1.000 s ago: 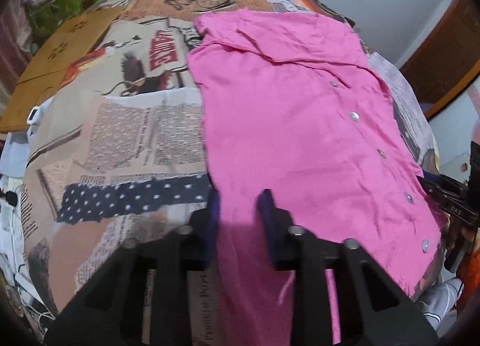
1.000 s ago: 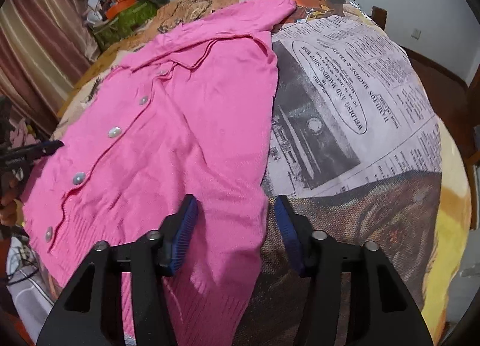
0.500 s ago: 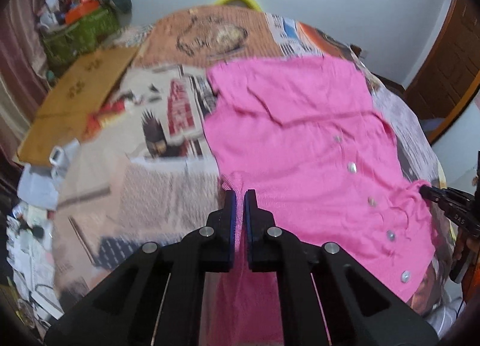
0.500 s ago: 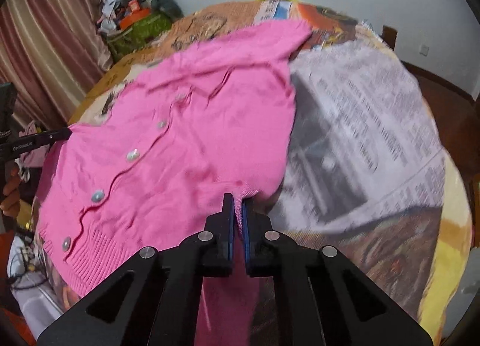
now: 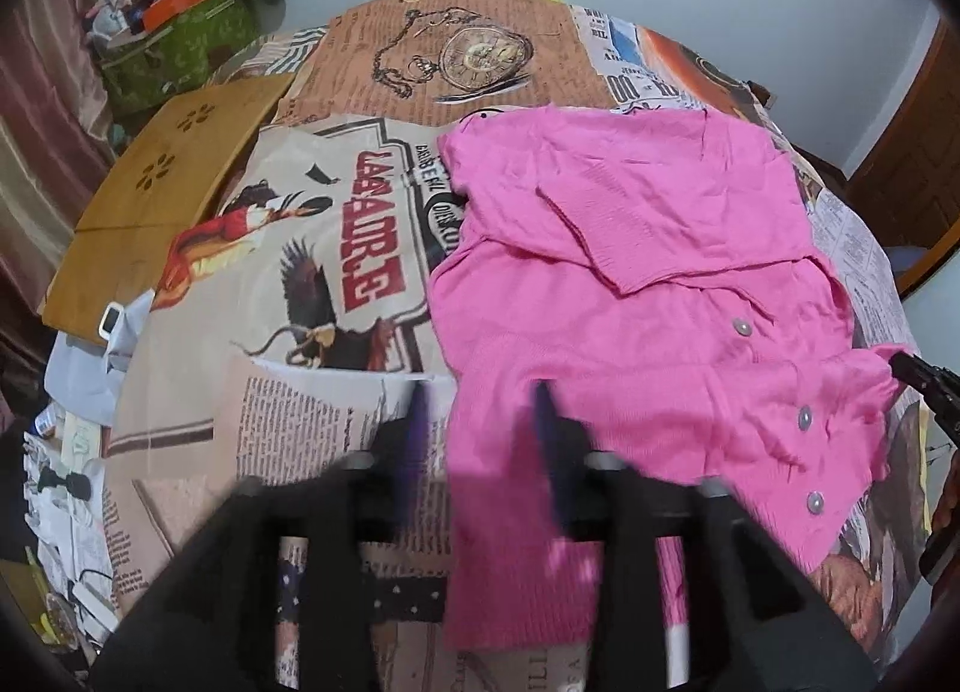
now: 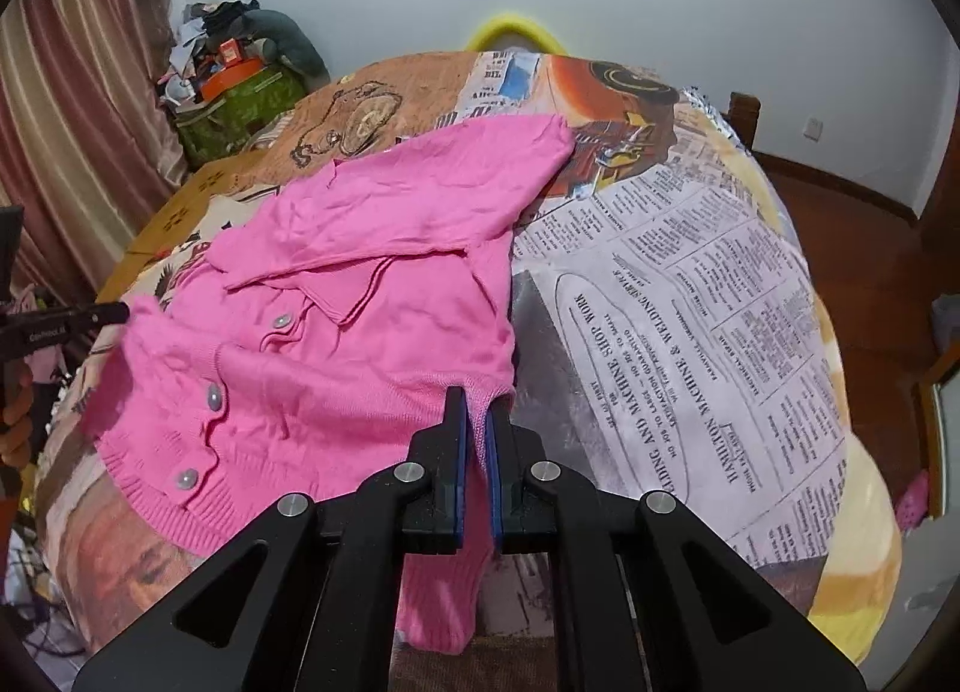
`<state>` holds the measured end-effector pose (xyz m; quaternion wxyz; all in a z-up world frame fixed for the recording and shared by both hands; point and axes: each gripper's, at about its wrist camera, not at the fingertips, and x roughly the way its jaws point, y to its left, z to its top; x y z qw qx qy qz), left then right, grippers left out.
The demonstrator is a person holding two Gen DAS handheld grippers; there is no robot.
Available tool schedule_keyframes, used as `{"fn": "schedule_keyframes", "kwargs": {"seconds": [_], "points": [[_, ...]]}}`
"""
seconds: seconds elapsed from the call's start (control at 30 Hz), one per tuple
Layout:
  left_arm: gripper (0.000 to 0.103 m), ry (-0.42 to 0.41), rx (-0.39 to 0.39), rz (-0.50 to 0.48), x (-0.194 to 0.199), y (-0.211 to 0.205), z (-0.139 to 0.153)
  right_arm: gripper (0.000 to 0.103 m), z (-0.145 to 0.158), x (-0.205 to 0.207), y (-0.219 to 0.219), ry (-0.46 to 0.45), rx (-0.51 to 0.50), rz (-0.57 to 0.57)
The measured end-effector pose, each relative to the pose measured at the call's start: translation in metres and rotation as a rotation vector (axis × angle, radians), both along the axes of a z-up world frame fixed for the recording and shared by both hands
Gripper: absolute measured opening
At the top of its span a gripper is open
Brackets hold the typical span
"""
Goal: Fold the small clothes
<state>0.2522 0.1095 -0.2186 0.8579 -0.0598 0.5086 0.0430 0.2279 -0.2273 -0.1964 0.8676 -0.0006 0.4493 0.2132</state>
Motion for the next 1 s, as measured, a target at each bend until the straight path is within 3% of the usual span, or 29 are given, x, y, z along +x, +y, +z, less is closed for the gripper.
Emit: {"fn": "schedule_keyframes", "kwargs": {"seconds": [0.2,0.27,0.53,0.57,0.63,0.67,0.7,0.73,0.8,1.0], "points": [[0.053,0.012,-0.004,-0.006,-0.029,0.009,0.000,0.031,0.000,-0.016,-0.011,0.027,-0.002,0.006],[0.053,0.037,-0.022,0.000,-0.039,0.014,-0.006,0.035,-0.002,-0.024,-0.016,0.041,0.001,0.002],[0.053,0.101,-0.121,-0.004,-0.067,0.011,-0.035,0.036,-0.031,-0.040,-0.017,0.167,0.011,0.012],[0.051,0.092,-0.111,-0.006,-0.069,0.009,-0.035,0.036,-0.034,-0.042,-0.015,0.174,0.011,0.018],[0.036,0.084,-0.125,-0.025,-0.070,0.004,-0.034,0.037,-0.036,-0.043,-0.011,0.157,0.005,0.030],[0.023,0.082,-0.139,-0.034,-0.069,0.002,-0.033,0.037,-0.037,-0.042,-0.009,0.159,0.007,0.037],[0.012,0.081,-0.148,-0.050,-0.069,-0.002,-0.032,0.034,-0.037,-0.041,-0.008,0.162,0.008,0.039],[0.009,0.078,-0.142,-0.059,-0.068,-0.005,-0.031,0.031,-0.037,-0.040,-0.007,0.161,0.007,0.039],[0.006,0.067,-0.107,-0.069,-0.068,-0.013,-0.029,0.007,-0.037,-0.039,-0.003,0.152,0.000,0.054],[0.005,-0.010,-0.092,-0.066,-0.065,-0.013,-0.001,0.007,-0.021,-0.043,-0.001,0.081,0.010,0.059]]}}
